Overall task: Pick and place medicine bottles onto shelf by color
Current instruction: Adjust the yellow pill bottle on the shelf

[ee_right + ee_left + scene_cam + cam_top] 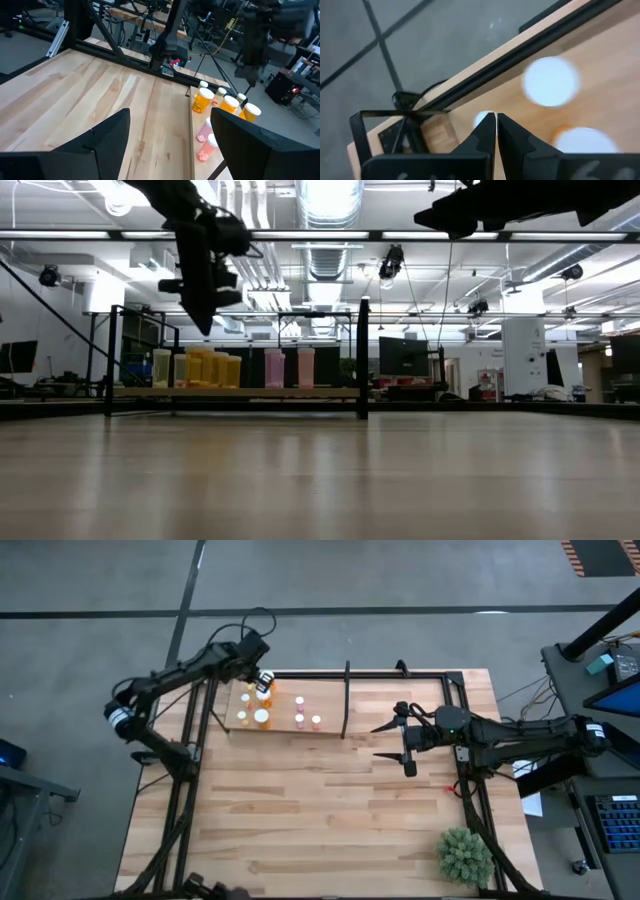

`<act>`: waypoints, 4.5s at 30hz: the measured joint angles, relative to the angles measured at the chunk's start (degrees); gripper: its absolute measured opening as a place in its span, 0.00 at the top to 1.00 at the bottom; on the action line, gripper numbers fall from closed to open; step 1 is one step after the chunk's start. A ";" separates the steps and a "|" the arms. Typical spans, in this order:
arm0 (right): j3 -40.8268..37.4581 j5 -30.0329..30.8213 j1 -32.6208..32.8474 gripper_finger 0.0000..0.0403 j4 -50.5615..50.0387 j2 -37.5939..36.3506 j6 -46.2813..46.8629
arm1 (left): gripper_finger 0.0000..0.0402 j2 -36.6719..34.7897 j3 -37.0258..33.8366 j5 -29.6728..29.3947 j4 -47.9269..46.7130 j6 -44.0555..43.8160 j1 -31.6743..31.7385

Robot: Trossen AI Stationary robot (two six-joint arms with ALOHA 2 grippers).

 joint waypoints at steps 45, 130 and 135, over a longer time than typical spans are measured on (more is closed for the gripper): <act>0.00 0.52 0.00 0.34 -0.32 0.01 -0.79 | 1.00 4.94 -2.87 1.72 0.88 1.40 3.87; 0.00 0.50 0.01 0.34 -0.29 0.01 -1.87 | 1.00 1.91 -4.34 -5.82 4.04 0.98 2.06; 0.00 0.50 0.02 0.34 -0.45 0.00 -1.86 | 1.00 4.29 -4.75 -6.73 3.83 1.29 2.49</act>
